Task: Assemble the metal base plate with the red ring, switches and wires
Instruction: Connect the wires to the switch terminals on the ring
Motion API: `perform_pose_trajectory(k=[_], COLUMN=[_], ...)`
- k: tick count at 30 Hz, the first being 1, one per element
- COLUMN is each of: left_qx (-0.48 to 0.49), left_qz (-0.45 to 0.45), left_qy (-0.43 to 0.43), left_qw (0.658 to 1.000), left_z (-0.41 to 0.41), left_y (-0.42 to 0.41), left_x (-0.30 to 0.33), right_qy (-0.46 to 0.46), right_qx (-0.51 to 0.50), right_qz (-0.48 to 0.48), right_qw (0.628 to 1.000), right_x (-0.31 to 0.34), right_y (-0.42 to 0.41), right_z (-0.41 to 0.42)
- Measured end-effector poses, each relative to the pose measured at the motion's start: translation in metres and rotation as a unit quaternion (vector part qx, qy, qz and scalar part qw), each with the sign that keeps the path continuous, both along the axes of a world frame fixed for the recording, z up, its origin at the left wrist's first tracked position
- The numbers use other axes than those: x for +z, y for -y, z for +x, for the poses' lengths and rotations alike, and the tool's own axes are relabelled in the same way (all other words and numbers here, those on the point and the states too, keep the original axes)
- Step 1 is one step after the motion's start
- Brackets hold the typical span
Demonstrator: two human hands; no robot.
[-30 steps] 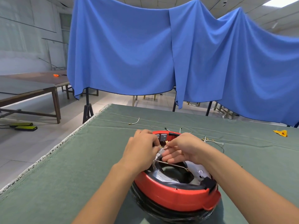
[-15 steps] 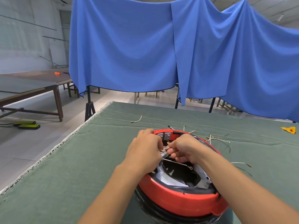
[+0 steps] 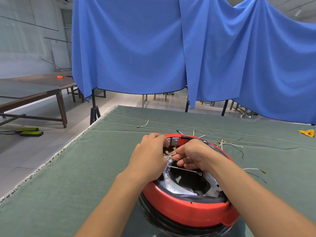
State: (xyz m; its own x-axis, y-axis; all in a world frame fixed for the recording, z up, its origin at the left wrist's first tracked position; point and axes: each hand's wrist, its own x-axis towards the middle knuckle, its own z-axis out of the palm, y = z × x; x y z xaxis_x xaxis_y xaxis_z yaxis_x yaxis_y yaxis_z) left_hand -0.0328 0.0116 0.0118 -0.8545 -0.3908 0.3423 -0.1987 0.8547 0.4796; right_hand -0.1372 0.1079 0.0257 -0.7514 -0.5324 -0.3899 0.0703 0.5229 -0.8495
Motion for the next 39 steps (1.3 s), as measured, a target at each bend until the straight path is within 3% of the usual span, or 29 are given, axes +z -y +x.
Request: perform_pose_trajectory(k=[5,9,12,15,19,22,26,32,37,39], left_qx=[0.0,0.0,0.001,0.016,0.052,0.016,-0.031,-0.047,-0.034,-0.047], left_qz=[0.015,0.018,0.014,0.028,0.087,0.218,0.32,0.378,0.4,0.406], left_qy=[0.004,0.004,-0.001,-0.028,-0.16,-0.228,-0.234,-0.225,-0.211,-0.199], left_qw=[1.0,1.0,1.0,0.999,0.982,0.949,0.918,0.897,0.891,0.89], left_z=[0.002,0.002,0.001,0.001,0.001,0.005,0.004,0.0,0.003,0.006], left_y=[-0.001,-0.001,-0.001,-0.001,-0.002,-0.007,-0.011,-0.01,-0.011,-0.012], left_x=[0.002,0.003,0.002,0.002,0.009,0.018,0.022,0.02,0.023,0.024], right_qy=[0.074,0.053,-0.055,-0.18,-0.41,-0.542,-0.523,-0.474,-0.506,-0.46], right_qx=[0.008,-0.014,-0.05,-0.072,-0.022,0.034,0.08,0.076,-0.091,-0.121], right_qz=[-0.043,-0.087,-0.105,-0.178,-0.194,-0.155,-0.186,-0.215,-0.193,-0.176], right_qw=[0.996,0.995,0.992,0.965,0.891,0.826,0.828,0.851,0.836,0.862], right_x=[0.008,0.029,0.042,0.046,0.035,0.023,0.014,0.01,0.018,0.022], right_y=[-0.014,-0.033,-0.044,-0.049,-0.047,-0.042,-0.037,-0.035,-0.037,-0.038], right_z=[0.002,0.0,0.004,0.013,0.032,0.042,0.046,0.043,0.033,0.027])
